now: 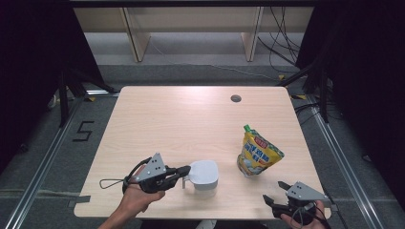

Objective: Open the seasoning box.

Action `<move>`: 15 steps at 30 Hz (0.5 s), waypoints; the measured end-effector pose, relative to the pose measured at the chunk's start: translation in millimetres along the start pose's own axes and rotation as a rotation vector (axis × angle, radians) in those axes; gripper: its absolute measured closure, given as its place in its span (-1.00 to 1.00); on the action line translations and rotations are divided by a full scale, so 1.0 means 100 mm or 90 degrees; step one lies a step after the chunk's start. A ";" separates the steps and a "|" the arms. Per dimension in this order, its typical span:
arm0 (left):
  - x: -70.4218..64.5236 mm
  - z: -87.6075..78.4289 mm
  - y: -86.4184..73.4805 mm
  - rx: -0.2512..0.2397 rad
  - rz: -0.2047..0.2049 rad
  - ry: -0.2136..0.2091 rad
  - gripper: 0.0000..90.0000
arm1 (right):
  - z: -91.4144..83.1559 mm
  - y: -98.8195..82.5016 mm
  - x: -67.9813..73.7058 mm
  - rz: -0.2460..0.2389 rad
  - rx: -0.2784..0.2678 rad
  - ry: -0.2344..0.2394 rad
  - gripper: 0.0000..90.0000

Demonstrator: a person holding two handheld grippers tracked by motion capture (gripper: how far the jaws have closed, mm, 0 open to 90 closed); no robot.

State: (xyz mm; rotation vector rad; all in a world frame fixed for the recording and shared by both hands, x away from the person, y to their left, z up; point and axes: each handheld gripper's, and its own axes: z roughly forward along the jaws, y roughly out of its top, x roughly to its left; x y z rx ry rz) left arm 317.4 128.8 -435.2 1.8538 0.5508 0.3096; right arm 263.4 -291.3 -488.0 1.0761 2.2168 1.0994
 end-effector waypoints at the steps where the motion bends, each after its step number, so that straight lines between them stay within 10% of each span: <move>1: 0.00 0.01 0.00 0.003 -0.003 0.001 0.98 | 0.00 0.00 0.03 0.012 0.002 0.006 -0.35; 15: 0.02 0.06 -0.05 0.018 -0.007 -0.004 0.98 | 0.01 0.02 0.06 -0.007 -0.010 0.028 -0.22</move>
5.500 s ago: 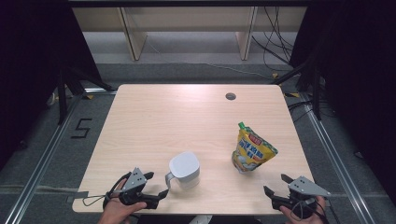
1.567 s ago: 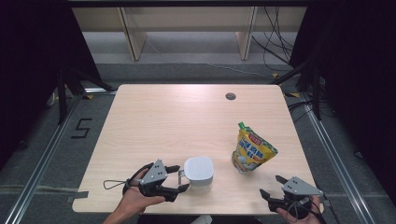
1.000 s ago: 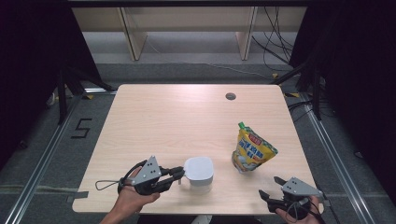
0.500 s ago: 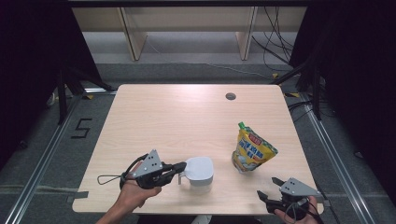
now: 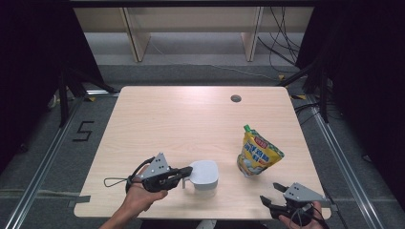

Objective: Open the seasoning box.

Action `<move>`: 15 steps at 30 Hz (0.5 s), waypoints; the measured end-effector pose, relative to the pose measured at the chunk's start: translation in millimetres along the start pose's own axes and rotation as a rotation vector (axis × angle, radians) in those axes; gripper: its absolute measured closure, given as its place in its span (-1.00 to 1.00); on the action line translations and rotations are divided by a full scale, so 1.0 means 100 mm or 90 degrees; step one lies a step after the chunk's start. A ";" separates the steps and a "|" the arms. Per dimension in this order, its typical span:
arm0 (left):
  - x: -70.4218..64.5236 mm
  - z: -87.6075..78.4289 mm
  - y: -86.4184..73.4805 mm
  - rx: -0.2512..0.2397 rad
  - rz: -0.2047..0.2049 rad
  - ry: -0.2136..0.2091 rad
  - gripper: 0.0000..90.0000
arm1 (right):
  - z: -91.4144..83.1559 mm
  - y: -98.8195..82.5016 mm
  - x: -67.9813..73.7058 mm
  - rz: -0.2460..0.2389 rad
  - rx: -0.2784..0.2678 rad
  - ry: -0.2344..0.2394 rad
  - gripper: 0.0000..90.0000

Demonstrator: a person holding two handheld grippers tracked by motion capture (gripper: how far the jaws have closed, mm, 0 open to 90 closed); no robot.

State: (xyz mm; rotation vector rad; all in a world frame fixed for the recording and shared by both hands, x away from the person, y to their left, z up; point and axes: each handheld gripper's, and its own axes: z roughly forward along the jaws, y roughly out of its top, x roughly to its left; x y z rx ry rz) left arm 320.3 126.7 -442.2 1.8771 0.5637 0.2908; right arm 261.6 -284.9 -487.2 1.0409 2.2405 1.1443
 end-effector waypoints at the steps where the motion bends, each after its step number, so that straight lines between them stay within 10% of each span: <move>1: 0.00 0.00 -0.01 -0.006 -0.008 -0.003 0.98 | 0.00 0.00 0.02 0.003 0.007 0.005 -0.20; 15: 0.02 -0.01 -0.03 -0.014 -0.014 -0.009 0.97 | 0.04 0.13 0.18 -0.043 -0.075 0.040 0.47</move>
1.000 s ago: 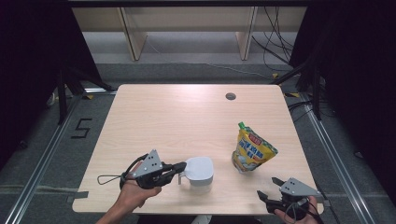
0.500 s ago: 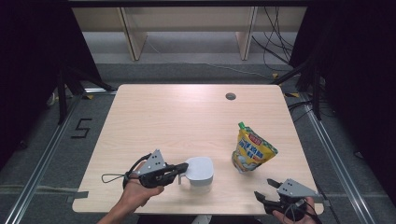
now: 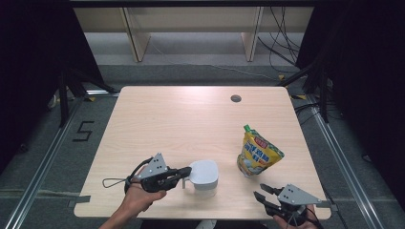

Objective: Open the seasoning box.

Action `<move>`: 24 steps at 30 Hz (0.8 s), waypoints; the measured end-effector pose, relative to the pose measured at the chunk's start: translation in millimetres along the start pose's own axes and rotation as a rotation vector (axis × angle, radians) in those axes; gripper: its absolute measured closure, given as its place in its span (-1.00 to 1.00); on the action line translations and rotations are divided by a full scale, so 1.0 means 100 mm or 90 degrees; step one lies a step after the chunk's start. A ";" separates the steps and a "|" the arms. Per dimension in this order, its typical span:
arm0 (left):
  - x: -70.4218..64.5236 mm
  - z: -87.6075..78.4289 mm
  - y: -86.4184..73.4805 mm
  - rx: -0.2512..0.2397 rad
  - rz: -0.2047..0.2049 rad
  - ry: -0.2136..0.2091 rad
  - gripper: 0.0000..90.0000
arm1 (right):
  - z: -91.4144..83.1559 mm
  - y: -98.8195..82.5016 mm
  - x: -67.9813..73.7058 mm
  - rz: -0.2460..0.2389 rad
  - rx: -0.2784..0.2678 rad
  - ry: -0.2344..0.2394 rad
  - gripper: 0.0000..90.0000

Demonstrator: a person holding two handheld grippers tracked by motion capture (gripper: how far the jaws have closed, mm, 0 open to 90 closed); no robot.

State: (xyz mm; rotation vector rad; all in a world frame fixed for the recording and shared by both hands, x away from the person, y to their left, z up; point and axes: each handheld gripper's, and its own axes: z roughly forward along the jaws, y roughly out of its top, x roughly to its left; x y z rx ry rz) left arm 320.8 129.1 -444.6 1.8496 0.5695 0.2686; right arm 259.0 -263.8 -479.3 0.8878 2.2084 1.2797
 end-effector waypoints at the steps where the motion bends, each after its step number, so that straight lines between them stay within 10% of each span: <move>1: 0.00 0.00 0.00 0.000 0.002 -0.002 0.97 | 0.02 0.03 0.03 -0.004 -0.007 0.009 0.53; 24: 0.01 -0.04 -0.03 0.001 -0.007 -0.003 0.95 | 0.46 0.40 0.30 -0.074 -0.070 0.081 0.99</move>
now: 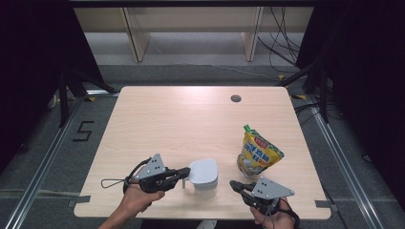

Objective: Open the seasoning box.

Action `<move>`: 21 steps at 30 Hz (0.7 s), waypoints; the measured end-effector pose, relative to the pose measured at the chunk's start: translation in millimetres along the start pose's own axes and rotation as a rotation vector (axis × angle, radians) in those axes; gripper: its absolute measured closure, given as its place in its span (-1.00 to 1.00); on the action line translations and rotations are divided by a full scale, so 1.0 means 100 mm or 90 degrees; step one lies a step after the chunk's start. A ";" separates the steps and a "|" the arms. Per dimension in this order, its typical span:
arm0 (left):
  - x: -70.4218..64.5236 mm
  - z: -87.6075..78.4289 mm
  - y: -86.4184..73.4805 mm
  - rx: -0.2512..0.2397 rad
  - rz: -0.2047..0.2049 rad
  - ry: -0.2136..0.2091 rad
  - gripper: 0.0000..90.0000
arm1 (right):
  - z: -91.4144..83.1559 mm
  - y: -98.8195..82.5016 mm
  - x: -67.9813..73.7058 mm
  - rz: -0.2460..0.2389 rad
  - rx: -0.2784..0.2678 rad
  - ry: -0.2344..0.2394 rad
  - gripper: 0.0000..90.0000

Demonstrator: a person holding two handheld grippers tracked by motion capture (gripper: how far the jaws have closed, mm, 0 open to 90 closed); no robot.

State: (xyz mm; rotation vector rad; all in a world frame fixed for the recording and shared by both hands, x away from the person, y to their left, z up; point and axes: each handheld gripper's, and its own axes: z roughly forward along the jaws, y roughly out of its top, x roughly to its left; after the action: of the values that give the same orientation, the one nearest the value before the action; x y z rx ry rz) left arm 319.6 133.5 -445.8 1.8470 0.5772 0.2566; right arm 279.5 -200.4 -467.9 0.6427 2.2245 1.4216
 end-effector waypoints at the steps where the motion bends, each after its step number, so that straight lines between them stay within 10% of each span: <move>1: 0.00 0.00 0.00 0.000 -0.001 0.000 0.95 | 0.01 0.01 0.00 -0.005 0.002 0.004 0.99; 21: -0.02 0.01 0.01 0.002 -0.009 -0.004 0.95 | 0.16 0.16 -0.02 -0.022 0.005 0.006 1.00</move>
State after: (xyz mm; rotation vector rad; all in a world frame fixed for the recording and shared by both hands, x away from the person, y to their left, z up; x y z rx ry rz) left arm 318.9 131.3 -445.5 1.8456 0.5858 0.2411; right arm 292.5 -184.5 -459.2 0.5975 2.2386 1.4031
